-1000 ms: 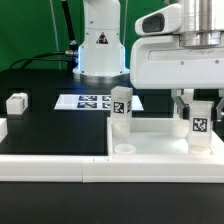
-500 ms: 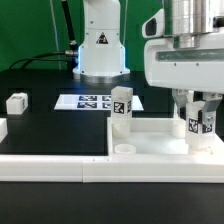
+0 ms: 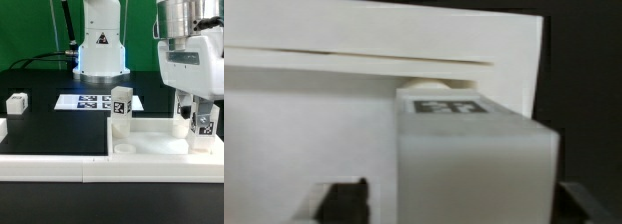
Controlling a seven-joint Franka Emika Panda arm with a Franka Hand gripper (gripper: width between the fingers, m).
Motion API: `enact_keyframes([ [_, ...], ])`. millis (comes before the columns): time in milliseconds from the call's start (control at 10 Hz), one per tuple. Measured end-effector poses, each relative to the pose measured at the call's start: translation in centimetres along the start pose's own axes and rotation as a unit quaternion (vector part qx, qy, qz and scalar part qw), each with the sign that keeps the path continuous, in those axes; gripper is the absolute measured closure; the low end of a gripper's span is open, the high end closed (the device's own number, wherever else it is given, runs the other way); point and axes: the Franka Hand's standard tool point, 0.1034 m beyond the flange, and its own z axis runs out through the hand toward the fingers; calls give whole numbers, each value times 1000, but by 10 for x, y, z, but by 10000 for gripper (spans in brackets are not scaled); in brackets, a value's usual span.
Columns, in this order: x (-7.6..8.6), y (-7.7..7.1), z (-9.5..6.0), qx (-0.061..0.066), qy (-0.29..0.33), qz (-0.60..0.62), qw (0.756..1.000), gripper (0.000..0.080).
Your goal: Assemble square table
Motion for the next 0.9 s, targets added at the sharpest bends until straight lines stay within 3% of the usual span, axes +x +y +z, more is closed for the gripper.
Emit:
enact_keyframes([
  [100,-10,0,-1,-9,11,-88,996,179],
  [300,-14,-1,-1,-10,7,-260,966,156],
  [700,-12,0,0,-13,8,-363,932,150],
  [900,-11,-7,0,-25,12,-563,826,150],
])
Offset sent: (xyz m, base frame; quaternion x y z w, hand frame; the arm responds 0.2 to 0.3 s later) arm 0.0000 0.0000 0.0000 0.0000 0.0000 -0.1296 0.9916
